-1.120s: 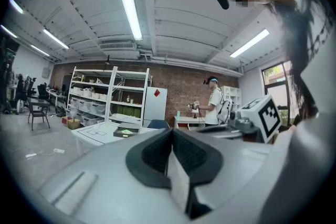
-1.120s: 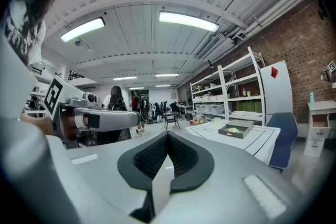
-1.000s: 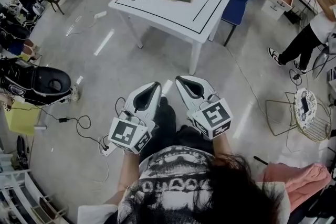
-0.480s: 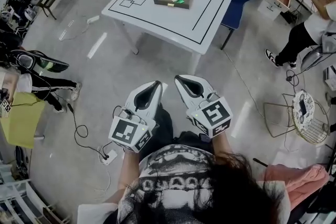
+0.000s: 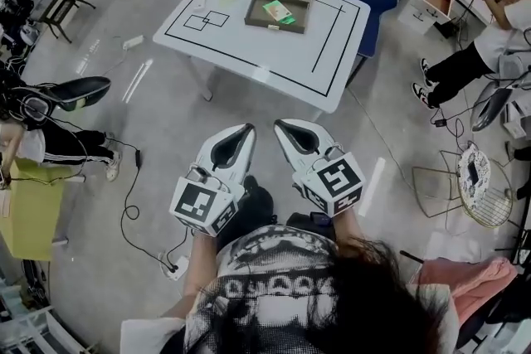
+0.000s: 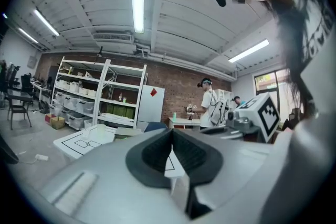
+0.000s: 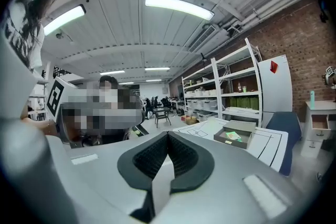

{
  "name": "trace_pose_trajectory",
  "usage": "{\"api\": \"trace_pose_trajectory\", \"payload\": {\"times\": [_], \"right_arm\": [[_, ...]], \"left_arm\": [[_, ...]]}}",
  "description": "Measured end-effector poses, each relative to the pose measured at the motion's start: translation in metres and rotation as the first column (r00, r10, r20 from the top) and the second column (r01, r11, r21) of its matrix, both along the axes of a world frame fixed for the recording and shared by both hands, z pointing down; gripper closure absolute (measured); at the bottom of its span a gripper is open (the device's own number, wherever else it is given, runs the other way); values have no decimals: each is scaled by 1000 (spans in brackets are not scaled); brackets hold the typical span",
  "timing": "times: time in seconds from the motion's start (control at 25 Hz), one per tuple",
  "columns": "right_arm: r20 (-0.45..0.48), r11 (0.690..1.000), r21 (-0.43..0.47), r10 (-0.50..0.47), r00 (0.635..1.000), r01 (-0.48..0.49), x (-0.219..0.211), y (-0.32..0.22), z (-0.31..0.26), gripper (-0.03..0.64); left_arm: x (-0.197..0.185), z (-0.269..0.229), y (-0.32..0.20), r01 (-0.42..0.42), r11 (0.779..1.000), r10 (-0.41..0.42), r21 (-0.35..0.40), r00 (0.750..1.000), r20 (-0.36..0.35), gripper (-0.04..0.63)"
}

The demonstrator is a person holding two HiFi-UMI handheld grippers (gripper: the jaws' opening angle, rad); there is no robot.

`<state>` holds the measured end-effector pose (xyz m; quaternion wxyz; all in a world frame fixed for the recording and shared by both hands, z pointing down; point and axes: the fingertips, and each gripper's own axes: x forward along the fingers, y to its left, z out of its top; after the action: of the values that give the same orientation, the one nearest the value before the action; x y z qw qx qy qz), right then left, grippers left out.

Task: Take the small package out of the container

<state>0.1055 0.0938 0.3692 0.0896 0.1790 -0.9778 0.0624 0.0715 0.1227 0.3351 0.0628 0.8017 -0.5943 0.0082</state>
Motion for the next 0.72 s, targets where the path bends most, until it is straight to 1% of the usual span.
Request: {"api": "trace_pose_trajectory", "payload": {"times": [0.16, 0.4, 0.56, 0.72], "right_arm": [[-9, 1000, 4, 23, 1000, -23, -39, -24, -3, 618], [-11, 999, 11, 47, 999, -46, -91, -48, -6, 618], [-15, 997, 13, 74, 997, -74, -112, -61, -3, 618], [-32, 995, 8, 102, 994, -102, -123, -68, 2, 618]], "left_arm": [[-37, -2, -24, -37, 999, 37, 0, 999, 2, 595], [-87, -3, -49, -70, 998, 70, 6, 998, 3, 595], [-111, 1, -58, -94, 996, 94, 2, 996, 6, 595], [-127, 7, -64, -105, 994, 105, -8, 994, -6, 595]]}}
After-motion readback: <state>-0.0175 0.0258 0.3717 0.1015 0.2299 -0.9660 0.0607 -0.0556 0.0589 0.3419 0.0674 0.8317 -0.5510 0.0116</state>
